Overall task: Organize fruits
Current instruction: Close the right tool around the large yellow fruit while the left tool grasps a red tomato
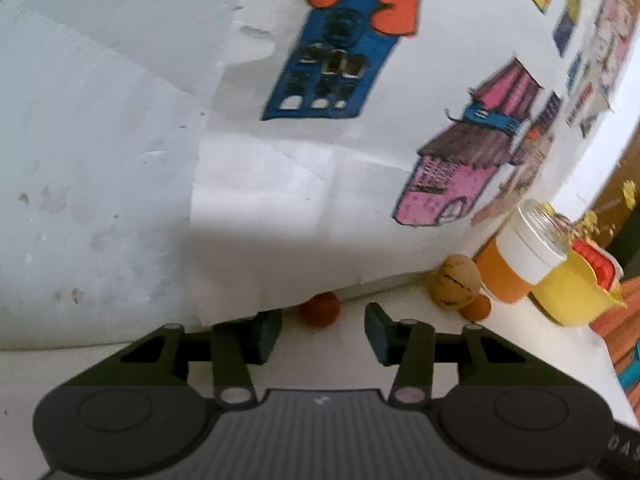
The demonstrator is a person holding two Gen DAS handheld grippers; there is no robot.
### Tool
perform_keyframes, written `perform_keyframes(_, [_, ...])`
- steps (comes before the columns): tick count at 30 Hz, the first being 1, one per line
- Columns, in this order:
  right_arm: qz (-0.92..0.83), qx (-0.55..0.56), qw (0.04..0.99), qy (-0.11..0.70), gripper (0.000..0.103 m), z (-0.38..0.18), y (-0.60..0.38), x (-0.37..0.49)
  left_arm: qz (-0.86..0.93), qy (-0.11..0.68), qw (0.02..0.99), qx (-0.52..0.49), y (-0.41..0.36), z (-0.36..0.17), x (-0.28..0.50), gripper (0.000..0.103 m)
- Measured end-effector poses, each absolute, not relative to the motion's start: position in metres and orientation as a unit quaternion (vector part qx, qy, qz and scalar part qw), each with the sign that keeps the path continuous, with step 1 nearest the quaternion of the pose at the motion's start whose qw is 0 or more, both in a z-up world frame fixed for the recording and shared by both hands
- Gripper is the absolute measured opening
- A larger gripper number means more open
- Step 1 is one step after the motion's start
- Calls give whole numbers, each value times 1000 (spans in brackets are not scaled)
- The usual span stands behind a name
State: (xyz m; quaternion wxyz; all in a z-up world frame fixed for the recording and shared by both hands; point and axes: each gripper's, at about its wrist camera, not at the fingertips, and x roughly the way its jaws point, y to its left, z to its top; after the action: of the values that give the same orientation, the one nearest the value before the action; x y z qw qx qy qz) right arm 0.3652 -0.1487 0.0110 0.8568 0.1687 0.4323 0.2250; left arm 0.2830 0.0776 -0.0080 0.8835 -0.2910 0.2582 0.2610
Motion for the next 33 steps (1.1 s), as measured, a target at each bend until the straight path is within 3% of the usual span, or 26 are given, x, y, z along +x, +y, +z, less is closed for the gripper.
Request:
perform_keyframes(10, [244, 165, 851, 436, 61, 12, -147, 361, 275, 253, 877, -303, 78, -9, 286, 42])
perform_keyframes(12, [244, 165, 850, 436, 61, 12, -147, 361, 275, 256, 875, -306, 78, -10, 287, 30])
perform_keyframes(14, [246, 165, 849, 437, 61, 12, -148, 361, 276, 257, 873, -310, 80, -10, 287, 26])
perform_keyframes(25, [252, 157, 846, 442, 61, 14, -159, 346, 236, 276, 880, -307, 74, -10, 273, 22])
perform_keyframes(33, [254, 101, 867, 417, 61, 19, -167, 317, 160, 300, 907, -248, 58, -12, 252, 22])
